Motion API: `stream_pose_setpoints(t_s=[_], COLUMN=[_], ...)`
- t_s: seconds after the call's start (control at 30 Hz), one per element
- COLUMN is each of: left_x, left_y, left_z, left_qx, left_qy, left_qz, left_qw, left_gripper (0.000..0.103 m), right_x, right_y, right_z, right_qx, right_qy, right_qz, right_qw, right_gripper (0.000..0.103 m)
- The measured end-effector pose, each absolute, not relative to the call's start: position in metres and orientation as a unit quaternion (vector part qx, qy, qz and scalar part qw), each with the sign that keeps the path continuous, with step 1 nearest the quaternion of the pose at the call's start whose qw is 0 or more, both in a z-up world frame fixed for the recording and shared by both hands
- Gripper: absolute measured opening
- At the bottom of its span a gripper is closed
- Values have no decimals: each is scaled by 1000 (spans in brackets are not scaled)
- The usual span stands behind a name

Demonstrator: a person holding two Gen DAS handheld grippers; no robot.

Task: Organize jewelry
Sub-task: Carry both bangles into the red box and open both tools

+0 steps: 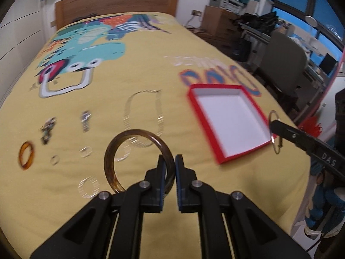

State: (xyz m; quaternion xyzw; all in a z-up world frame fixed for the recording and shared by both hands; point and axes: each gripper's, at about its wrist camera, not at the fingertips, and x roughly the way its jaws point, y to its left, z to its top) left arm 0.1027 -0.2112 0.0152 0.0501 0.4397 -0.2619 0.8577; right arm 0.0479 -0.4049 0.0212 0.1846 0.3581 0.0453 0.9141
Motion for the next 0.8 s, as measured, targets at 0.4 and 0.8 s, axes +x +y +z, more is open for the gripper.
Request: stream_pose_setpoints(t_s=[0.4, 0.8], left_x=[158, 148], left_y=[-373, -398], left_z=[-22, -93], left_qx=[78, 136], left_qy=[462, 504], left_qz=[-337, -352], left_qw=[817, 777], left_gripper=[8, 10], right_x=[90, 110], right_y=[-505, -506], right_z=[-34, -93], right_qx=[169, 128], right_qy=[418, 494], right_qz=[8, -8], right_qw=[893, 860], right_gripper=[6, 6])
